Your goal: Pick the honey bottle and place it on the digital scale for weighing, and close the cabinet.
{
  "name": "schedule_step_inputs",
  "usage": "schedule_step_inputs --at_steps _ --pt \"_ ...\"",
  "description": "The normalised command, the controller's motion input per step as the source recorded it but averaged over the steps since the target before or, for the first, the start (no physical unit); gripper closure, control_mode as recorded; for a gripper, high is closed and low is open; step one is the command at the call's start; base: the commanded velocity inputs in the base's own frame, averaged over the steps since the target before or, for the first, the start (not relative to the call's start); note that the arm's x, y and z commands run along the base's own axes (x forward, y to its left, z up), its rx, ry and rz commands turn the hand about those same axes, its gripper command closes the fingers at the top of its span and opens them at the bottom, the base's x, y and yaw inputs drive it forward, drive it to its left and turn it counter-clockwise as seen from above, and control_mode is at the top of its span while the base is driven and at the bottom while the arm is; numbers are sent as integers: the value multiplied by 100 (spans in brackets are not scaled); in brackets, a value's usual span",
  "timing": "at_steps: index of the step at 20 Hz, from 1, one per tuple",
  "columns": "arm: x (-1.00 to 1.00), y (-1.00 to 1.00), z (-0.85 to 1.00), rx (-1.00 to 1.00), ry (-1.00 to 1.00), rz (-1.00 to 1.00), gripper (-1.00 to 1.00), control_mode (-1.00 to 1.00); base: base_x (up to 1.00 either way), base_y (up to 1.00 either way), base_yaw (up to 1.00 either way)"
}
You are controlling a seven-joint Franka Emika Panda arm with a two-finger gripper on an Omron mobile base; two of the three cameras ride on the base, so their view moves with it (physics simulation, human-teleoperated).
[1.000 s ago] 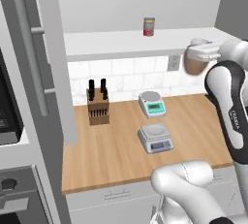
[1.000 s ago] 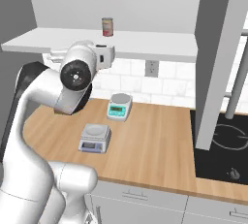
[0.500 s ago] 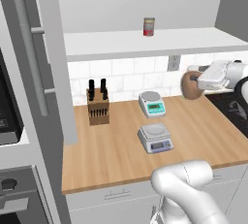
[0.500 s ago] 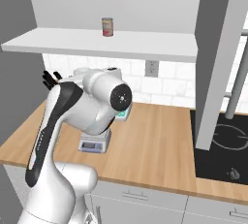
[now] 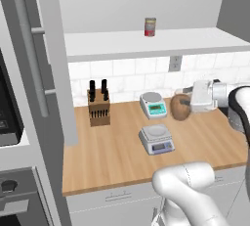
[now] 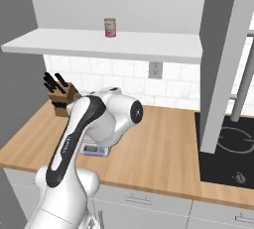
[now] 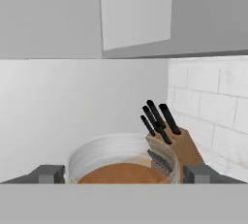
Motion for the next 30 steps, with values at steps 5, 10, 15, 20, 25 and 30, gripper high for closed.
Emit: schedule_step_inputs --at_steps 5,10,15,20,25,30 --pt "36 12 -59 -3 7 21 100 -100 0 0 0" --pt "50 8 -66 0 3 19 100 -100 0 0 0" --pt "53 0 -47 0 2 14 100 -100 0 0 0" --pt "46 0 -19 0 0 8 100 -100 0 0 0" --pt "27 0 -19 0 0 5 100 -100 0 0 0" --pt "6 0 -30 0 -1 4 100 -100 0 0 0"
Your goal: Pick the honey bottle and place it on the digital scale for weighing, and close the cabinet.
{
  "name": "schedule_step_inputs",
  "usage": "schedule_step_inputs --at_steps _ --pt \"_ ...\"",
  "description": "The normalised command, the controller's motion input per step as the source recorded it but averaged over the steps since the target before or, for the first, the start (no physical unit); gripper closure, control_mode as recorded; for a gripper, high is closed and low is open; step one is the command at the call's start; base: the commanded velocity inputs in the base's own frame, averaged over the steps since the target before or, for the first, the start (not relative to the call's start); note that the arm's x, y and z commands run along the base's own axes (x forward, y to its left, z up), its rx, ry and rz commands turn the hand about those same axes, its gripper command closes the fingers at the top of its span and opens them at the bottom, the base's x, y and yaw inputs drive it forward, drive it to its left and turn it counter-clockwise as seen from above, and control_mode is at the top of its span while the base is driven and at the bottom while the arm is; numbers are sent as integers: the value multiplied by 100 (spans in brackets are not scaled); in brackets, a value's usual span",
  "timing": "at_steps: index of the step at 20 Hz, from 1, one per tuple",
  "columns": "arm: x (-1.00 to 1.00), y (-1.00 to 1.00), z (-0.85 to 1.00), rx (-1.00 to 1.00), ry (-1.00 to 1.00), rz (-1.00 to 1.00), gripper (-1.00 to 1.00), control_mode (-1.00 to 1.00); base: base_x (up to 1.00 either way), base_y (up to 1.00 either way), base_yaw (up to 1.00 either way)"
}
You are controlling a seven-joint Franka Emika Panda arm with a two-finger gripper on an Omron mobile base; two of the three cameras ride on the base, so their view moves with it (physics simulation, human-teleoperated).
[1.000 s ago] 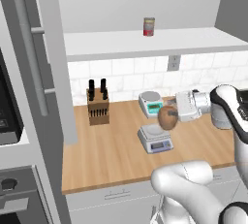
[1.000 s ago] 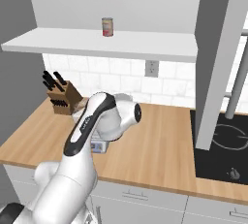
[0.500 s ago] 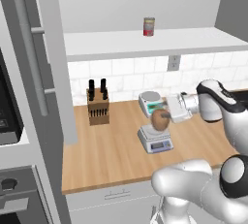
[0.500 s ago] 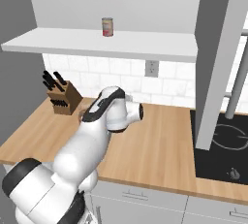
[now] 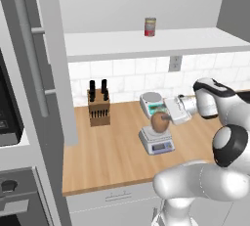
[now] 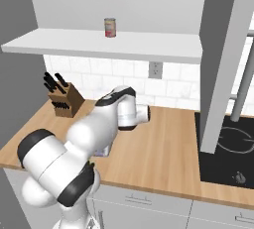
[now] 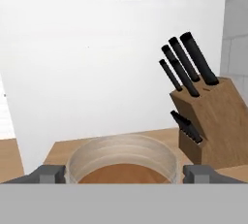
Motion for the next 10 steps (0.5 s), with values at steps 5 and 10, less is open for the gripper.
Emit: schedule_step_inputs --at_steps 5,10 --pt "17 0 -26 0 -4 0 100 -100 0 0 0" --pt "20 0 -14 0 -6 0 100 -100 0 0 0"
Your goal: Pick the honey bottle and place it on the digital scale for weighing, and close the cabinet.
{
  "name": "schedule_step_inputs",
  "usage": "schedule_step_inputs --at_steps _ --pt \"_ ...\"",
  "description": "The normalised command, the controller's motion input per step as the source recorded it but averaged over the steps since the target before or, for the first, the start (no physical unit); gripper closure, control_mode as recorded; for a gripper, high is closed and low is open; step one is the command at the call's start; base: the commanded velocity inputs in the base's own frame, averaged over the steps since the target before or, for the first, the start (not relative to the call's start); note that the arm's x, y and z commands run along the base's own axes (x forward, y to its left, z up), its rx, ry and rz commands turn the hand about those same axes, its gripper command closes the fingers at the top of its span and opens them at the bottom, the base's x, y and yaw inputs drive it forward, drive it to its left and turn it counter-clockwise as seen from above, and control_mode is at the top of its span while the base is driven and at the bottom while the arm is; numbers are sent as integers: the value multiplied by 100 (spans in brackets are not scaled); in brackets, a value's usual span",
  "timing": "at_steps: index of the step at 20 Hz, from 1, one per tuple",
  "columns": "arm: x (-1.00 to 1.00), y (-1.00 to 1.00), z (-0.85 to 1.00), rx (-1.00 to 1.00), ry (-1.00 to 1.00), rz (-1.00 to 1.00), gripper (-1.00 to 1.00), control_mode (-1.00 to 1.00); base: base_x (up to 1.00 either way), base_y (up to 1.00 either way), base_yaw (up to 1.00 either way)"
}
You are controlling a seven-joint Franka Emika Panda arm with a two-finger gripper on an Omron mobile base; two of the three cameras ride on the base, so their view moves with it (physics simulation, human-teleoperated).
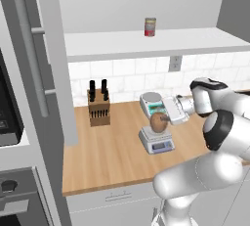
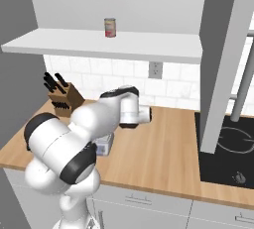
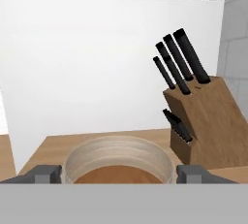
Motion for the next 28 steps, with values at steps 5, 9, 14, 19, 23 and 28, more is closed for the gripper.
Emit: schedule_step_inputs --at_steps 5,9,14,19,23,28 --pt "2 0 -24 0 -1 0 100 -100 0 0 0" --pt "-12 0 -21 0 -2 0 100 -100 0 0 0" --pt "-20 19 -15 0 -10 3 -100 -100 0 0 0" --pt "-1 2 0 0 -10 0 -100 -100 0 0 0" --pt "0 0 0 0 -1 0 -100 -100 0 0 0" --pt "0 -2 0 0 -1 0 -100 -100 0 0 0"
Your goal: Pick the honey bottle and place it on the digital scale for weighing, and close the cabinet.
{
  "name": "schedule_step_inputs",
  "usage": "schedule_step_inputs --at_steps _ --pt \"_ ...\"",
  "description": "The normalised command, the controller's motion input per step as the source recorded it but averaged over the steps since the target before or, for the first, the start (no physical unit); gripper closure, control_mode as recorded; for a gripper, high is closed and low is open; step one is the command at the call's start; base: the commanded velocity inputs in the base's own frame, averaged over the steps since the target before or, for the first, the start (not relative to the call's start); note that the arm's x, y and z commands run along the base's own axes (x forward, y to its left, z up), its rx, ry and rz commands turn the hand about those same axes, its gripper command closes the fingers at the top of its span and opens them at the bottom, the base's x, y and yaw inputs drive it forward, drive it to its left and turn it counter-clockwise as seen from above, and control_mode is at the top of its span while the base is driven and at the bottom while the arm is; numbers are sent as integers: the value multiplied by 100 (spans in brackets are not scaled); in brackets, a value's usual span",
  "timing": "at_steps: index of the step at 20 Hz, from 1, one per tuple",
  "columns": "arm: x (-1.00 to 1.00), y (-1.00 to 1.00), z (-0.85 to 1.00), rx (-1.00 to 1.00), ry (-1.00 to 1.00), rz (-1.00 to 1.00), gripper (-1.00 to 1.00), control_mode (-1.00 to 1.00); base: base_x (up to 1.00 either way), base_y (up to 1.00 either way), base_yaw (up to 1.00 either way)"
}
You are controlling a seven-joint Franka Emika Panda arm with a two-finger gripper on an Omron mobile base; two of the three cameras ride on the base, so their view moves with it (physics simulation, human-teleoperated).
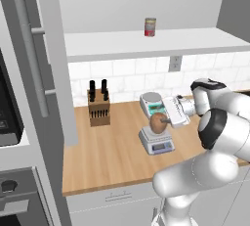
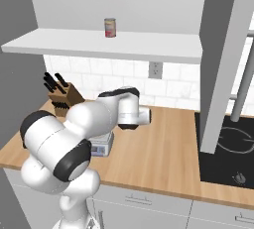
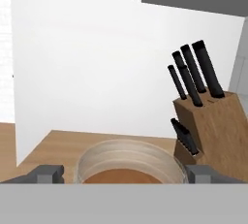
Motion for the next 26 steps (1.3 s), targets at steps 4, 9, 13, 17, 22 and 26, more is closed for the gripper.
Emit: schedule_step_inputs --at_steps 4,9,13,17,22,26 --pt "-4 -19 0 0 -2 0 -100 -100 0 0 0" --pt "-2 -7 0 0 -9 0 -100 -100 0 0 0" --pt "-2 -13 1 0 -7 0 -100 -100 0 0 0" --pt "-4 -14 8 0 -5 -2 -100 -100 0 0 0" --pt "0 -6 9 0 0 -1 -100 -100 0 0 0" --pt "0 -2 13 0 0 0 -100 -100 0 0 0"
